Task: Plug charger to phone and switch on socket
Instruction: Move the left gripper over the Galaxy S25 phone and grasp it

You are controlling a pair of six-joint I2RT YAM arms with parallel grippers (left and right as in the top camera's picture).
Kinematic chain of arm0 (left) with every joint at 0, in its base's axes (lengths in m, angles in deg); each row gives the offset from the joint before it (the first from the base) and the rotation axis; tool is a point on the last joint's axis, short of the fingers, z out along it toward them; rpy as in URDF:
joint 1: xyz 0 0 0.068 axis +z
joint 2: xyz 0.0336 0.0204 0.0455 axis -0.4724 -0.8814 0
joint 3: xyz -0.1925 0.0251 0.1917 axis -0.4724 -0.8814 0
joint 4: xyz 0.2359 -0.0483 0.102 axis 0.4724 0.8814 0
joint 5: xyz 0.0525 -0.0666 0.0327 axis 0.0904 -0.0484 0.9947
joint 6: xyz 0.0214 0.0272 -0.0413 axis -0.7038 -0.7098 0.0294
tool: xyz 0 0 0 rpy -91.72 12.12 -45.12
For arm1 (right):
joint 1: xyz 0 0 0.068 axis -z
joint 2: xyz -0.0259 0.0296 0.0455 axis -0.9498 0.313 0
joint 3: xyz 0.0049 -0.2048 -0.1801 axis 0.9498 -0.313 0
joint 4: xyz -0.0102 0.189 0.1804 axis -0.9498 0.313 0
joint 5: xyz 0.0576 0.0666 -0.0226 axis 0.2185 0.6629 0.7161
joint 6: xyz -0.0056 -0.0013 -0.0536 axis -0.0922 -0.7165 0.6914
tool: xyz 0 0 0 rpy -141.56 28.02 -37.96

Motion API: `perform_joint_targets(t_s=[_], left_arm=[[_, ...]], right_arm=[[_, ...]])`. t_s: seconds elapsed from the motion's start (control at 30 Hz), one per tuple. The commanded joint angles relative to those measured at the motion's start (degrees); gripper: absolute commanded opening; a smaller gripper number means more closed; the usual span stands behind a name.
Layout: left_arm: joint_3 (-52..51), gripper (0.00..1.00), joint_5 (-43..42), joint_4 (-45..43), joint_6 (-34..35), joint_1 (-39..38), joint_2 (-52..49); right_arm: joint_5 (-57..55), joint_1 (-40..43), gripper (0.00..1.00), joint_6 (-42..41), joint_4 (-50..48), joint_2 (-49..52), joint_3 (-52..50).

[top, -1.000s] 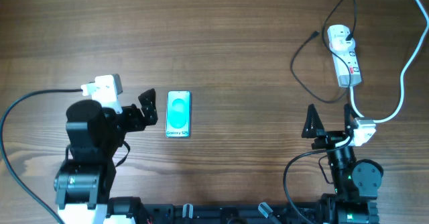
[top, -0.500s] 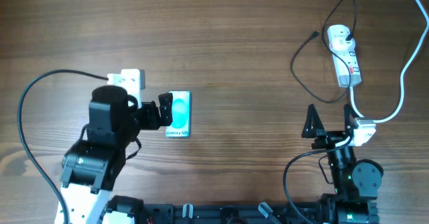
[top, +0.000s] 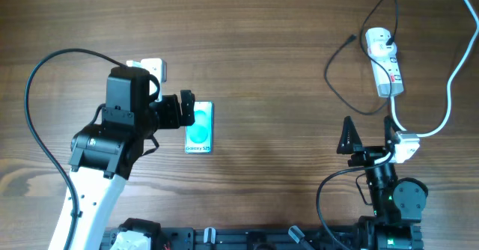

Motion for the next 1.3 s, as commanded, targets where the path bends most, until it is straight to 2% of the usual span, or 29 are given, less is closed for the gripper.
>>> perform_joint_targets(t_s=[0.0,0.3,0.5,0.6,0.8,0.93,1.07,1.27], left_arm=[[1.4,1.0,-2.8,0.3,-0.7,-0.3,-0.1],[1.5,1.0,-4.5,1.8,-0.6,-0.3,-0.1],[3.1,1.0,1.0,6.6,1.0,-0.3,-0.8],[6.1,1.0,1.5,10.7,1.8,-0.3,-3.2],[6.8,1.0,1.6,13.5,2.6,-0.3,-8.7],[6.8,1.0,3.3,13.6,5.9,-0.3,-11.1],[6.8,1.0,3.2,12.4,6.4,-0.3,-12.9],[6.8,1.0,3.2,10.5,3.8,-3.0,-22.9]], right_arm=[[-0.6,-0.2,1.0,-0.1,-0.2,-0.7,-0.1],[-0.6,-0.2,1.0,-0.1,-0.2,-0.7,-0.1],[-0.6,-0.2,1.0,-0.1,-0.2,-0.7,-0.1],[-0.6,-0.2,1.0,0.0,-0.2,-0.7,-0.1],[-0.6,-0.2,1.0,-0.1,-0.2,-0.7,-0.1],[-0.6,-0.2,0.99,0.0,-0.2,-0.7,-0.1],[-0.6,-0.2,1.0,-0.1,-0.2,-0.7,-0.1],[-0.6,-0.2,1.0,-0.1,-0.2,-0.7,-0.1]])
